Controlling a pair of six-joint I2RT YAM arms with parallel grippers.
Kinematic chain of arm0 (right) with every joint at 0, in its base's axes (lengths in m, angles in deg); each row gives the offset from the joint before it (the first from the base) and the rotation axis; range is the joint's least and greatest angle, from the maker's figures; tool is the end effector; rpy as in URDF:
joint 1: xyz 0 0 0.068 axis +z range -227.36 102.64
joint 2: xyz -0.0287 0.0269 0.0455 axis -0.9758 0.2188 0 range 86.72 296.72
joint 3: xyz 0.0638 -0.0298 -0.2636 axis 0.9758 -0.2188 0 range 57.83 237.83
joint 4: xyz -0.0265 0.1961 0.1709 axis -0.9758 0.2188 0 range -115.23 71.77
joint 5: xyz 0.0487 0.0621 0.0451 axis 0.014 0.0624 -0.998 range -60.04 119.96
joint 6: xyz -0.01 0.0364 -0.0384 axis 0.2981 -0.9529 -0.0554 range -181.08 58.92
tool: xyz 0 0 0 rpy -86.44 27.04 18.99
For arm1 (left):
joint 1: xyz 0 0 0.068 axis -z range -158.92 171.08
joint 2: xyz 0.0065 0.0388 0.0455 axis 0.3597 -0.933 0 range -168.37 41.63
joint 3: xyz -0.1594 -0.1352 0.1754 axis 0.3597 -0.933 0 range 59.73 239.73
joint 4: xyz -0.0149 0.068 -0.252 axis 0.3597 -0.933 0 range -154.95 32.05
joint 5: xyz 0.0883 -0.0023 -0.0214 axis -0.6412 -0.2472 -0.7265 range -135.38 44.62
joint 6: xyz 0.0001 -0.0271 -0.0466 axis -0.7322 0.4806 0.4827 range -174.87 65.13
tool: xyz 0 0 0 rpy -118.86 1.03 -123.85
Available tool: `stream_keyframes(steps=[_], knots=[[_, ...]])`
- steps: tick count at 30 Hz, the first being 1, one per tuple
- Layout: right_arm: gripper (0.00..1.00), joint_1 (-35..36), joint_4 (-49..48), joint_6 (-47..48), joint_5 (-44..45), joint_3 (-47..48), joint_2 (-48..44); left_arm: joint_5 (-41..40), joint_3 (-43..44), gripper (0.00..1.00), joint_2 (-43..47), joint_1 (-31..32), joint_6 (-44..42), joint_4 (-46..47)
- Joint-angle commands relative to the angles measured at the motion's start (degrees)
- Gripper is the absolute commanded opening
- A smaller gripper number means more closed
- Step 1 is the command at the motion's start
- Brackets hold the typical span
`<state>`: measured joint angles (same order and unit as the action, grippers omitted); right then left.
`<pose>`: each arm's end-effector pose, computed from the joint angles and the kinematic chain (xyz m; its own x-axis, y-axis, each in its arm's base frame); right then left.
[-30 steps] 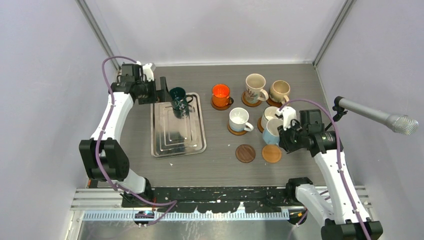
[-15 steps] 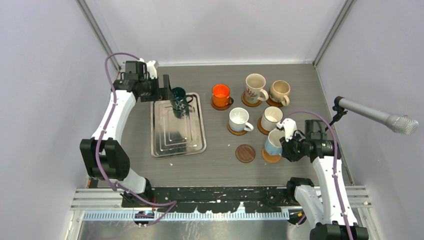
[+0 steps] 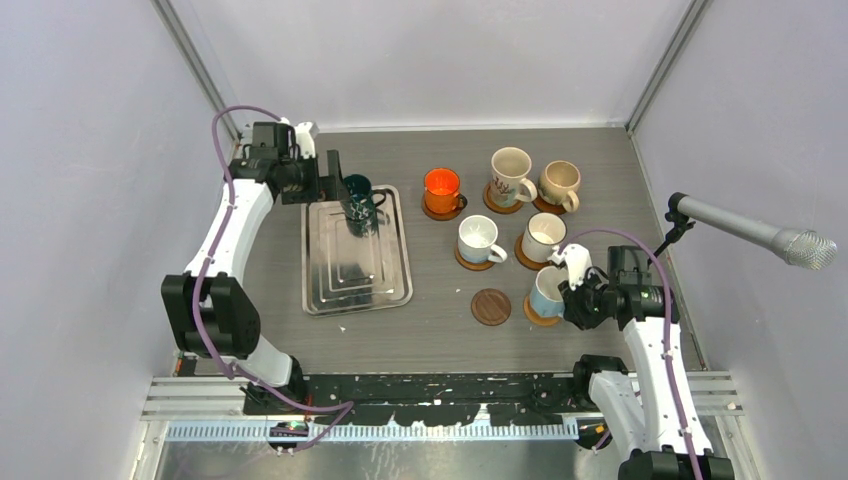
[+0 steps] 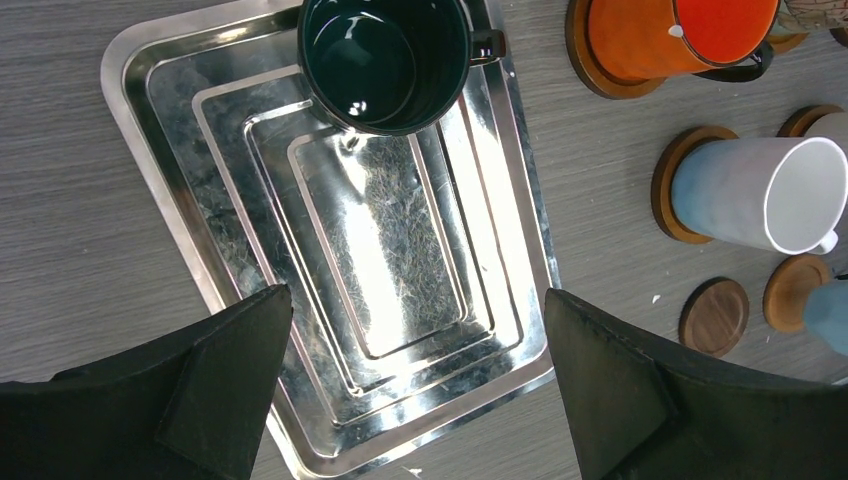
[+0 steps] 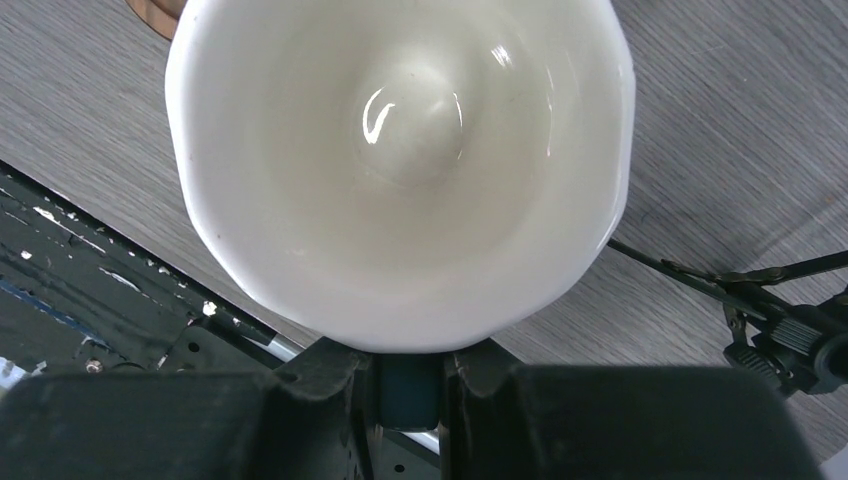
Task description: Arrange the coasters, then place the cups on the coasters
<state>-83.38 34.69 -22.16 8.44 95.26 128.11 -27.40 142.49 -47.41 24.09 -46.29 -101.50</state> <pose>0.1183 0.0006 0.2349 -0.6550 -0.5187 -0.5494 -0.6101 0.7921 -0.0204 0.3342 -0.0286 0.3280 -0.7917 -0.1005 -0.6026 0.1322 0.9348 -0.3296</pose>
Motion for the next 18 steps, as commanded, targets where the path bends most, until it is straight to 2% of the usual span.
stream_keyframes(steps=[1, 13, 15, 18], knots=[[0.00, -0.2, -4.4, 0.3, -1.2, 0.2, -0.4, -0.3, 2.3, 1.00, -0.6, 0.5, 0.1, 0.7], [0.00, -0.2, -7.3, -0.2, 0.1, -2.0, 0.3, -0.5, 2.5, 1.00, -1.1, 0.6, 0.0, 0.8], [0.05, -0.2, -7.4, 0.0, -0.1, -2.2, 0.1, -0.5, 2.4, 1.00, -1.2, 0.5, 0.0, 1.0], [0.22, -0.2, -7.1, 0.5, -0.3, -2.3, 0.4, -0.6, 2.3, 1.00, -1.3, 0.5, 0.1, 1.1]])
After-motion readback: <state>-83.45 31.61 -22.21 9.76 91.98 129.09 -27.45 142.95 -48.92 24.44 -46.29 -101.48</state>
